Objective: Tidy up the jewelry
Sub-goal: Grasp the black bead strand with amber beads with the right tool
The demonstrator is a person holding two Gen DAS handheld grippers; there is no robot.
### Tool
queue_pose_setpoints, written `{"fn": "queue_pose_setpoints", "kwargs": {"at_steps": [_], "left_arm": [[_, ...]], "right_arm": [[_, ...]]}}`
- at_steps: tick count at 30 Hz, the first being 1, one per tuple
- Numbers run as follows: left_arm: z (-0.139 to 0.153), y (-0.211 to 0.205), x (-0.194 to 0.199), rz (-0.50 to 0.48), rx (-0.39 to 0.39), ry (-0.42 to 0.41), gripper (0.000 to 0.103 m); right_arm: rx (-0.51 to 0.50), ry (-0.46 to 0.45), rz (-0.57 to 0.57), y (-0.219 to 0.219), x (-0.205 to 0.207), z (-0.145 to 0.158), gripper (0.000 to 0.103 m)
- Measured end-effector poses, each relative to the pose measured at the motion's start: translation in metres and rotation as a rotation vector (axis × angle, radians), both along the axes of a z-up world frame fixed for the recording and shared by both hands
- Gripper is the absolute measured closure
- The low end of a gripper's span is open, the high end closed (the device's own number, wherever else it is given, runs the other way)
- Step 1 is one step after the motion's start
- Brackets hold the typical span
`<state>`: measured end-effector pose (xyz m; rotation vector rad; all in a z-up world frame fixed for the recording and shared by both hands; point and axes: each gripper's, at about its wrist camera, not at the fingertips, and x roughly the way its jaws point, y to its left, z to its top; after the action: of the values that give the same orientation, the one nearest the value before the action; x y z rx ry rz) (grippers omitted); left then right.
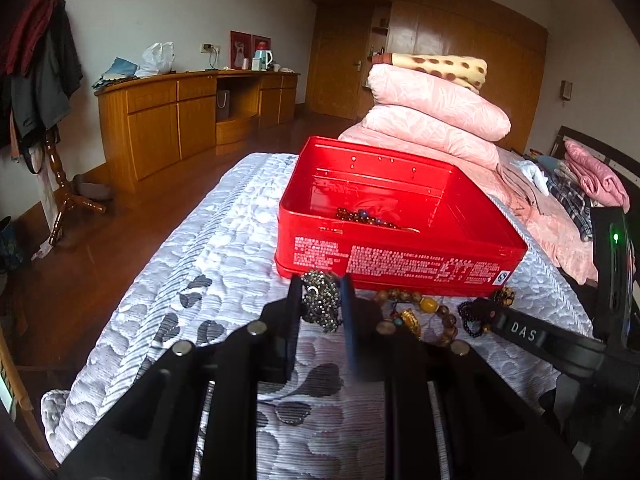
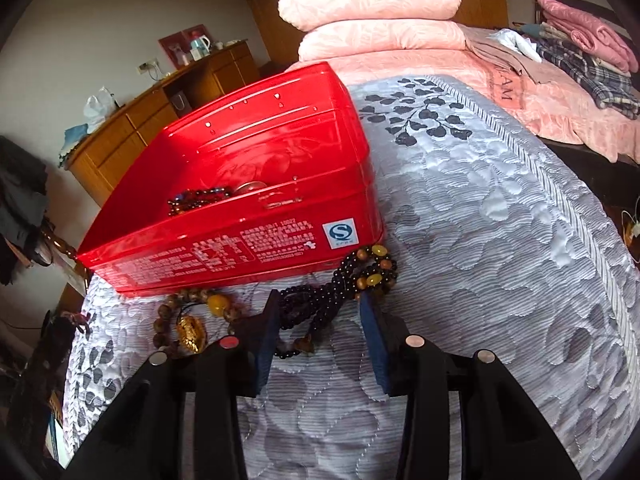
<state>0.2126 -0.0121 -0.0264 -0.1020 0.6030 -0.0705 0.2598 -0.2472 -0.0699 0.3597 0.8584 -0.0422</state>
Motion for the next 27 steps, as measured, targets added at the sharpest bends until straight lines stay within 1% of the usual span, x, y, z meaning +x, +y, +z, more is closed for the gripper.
{"fn": "queue_pose_setpoints", "kwargs": {"at_steps": [3,5,9,12,13,14,16,17,18,20,27], "left_arm": [[-0.004,0.0,0.003,-0.008,0.009,0.007,0.085],[-0.006,0.0,0.005,-0.018,0.001,0.015,0.085],[-0.009,0.002,0.007,-0.028,-0.01,0.024,0.085],[-0.01,0.002,0.008,-0.039,-0.01,0.026,0.085],[-0.01,0.001,0.008,-0.043,-0.01,0.025,0.085],[-0.01,0.001,0.007,-0.045,-0.01,0.025,0.085],[-0.011,0.001,0.007,-0.047,-0.012,0.026,0.085],[-0.011,0.002,0.007,-0.048,-0.012,0.026,0.085],[-0.011,0.002,0.007,-0.048,-0.012,0.027,0.085],[-0.012,0.001,0.006,-0.048,-0.01,0.027,0.085],[-0.014,-0.006,-0.001,-0.066,0.002,0.034,0.085]], "right_arm": [[0.012,0.001,-0.007,-0.001,0.003,-0.001,0.062],[0.035,-0.001,-0.016,-0.005,0.002,-0.002,0.063],[0.088,0.0,-0.046,-0.013,0.0,-0.001,0.063],[0.038,0.001,-0.044,-0.006,0.002,-0.001,0.063],[0.027,0.0,-0.045,-0.005,0.002,-0.001,0.066],[0.025,0.001,-0.049,-0.006,0.001,-0.001,0.073],[0.057,-0.002,-0.05,-0.011,0.0,-0.003,0.077],[0.072,-0.004,-0.044,-0.013,-0.001,-0.003,0.086],[0.084,-0.002,-0.034,-0.015,-0.004,-0.004,0.087],[0.086,-0.003,-0.021,-0.018,-0.009,-0.004,0.093],[0.019,0.016,0.005,-0.032,-0.032,0.001,0.093]]}}
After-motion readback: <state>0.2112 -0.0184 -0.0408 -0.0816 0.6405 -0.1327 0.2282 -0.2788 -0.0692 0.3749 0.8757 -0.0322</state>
